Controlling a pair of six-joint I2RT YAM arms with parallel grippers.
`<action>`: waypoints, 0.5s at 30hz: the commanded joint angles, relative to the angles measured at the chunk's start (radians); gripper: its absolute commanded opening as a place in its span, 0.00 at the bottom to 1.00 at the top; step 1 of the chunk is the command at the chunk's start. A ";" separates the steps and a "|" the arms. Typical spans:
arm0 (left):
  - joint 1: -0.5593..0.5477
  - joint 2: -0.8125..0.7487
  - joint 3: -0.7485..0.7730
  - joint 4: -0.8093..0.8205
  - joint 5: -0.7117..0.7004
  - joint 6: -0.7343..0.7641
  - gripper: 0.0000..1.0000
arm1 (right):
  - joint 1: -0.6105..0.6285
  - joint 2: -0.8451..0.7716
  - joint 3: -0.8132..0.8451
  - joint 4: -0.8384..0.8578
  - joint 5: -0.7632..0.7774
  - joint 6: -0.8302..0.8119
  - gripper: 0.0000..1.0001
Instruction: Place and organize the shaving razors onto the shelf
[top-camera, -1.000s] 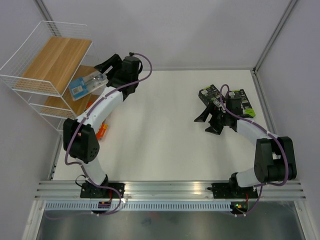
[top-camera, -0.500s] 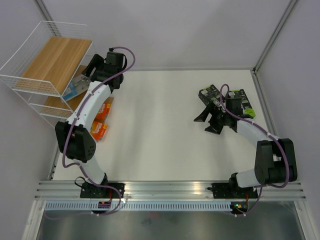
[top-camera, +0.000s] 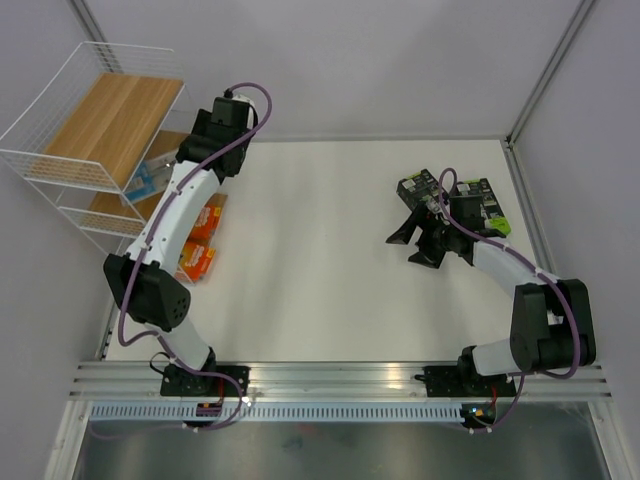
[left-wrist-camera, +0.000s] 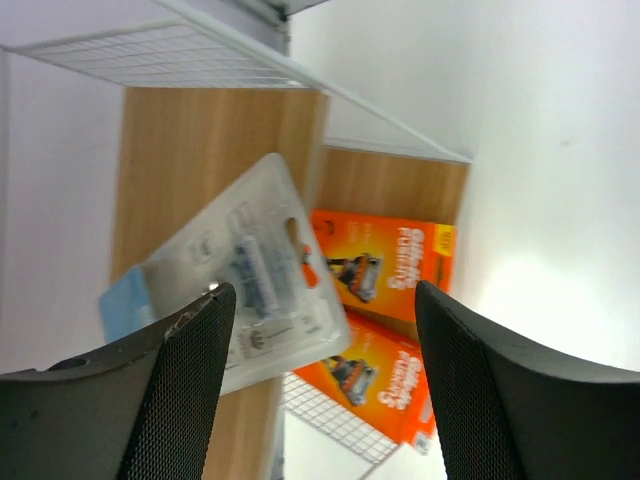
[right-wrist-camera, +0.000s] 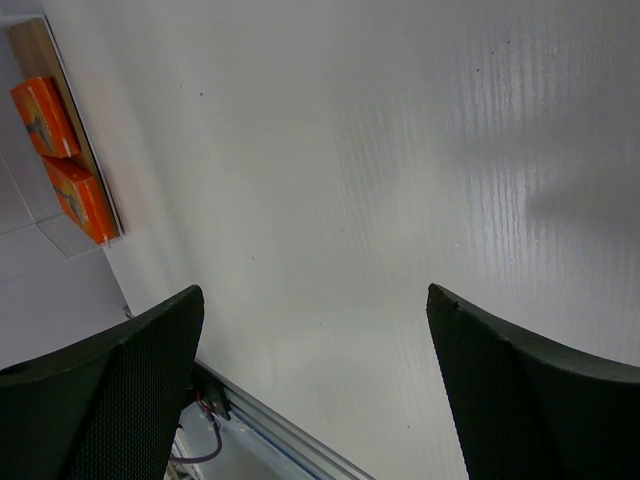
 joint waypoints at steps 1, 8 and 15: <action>0.000 -0.068 0.030 -0.042 0.199 -0.145 0.77 | 0.006 -0.030 -0.009 0.004 0.016 0.005 0.98; 0.005 -0.140 -0.004 -0.075 0.454 -0.243 0.30 | 0.009 -0.038 -0.012 -0.004 0.027 0.007 0.98; 0.075 -0.100 -0.036 -0.222 0.460 -0.298 0.02 | 0.014 -0.039 -0.024 -0.008 0.033 0.007 0.98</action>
